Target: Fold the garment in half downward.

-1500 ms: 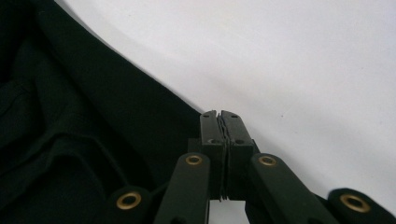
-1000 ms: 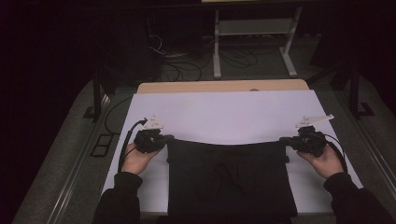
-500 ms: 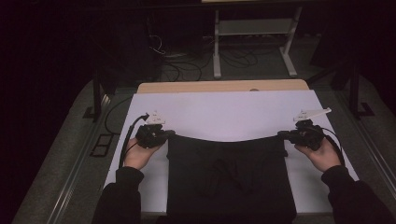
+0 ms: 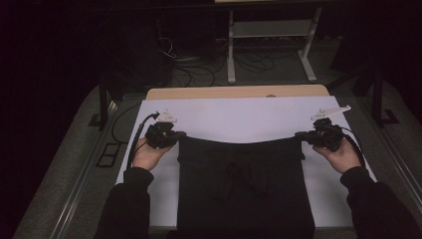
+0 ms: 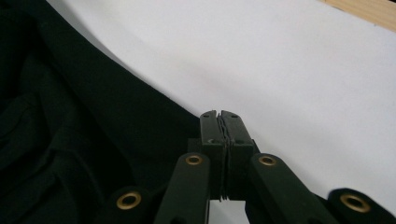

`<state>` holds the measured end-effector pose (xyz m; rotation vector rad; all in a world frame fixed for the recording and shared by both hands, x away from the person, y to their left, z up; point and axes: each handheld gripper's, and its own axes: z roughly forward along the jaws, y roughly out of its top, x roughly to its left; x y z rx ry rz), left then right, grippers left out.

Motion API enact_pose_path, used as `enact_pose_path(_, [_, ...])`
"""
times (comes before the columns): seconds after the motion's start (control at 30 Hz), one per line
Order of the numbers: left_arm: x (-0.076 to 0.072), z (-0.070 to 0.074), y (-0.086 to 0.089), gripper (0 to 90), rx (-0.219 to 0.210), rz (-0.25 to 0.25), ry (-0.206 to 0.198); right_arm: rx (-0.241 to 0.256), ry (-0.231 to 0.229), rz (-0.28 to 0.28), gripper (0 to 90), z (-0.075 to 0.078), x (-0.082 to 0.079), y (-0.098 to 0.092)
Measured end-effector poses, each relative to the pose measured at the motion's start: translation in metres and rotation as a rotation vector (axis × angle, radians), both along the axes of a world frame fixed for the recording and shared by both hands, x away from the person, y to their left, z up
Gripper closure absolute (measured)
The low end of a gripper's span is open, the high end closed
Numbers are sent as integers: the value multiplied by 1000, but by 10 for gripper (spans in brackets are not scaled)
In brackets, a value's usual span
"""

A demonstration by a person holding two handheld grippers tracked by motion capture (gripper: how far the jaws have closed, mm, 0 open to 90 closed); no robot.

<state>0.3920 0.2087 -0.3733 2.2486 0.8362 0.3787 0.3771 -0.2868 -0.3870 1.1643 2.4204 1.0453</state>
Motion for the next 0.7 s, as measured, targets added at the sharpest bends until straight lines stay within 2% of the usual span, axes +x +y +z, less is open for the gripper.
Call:
enact_pose_path(0.2, [10,9,1,864,3,11,4,12,5,-13,874,9,10,0])
enact_pose_path(0.33, [14,15,2,864,-3,23,-7,17,0,-19,873,14,15,0])
enact_pose_path(0.63, [28,26,2,863,31,59,-9,-6,-14,-21,874,26,26,6])
enact_pose_path(0.7, [33,28,1,863,23,74,-12,-6,-22,-27,874,29,30,7])
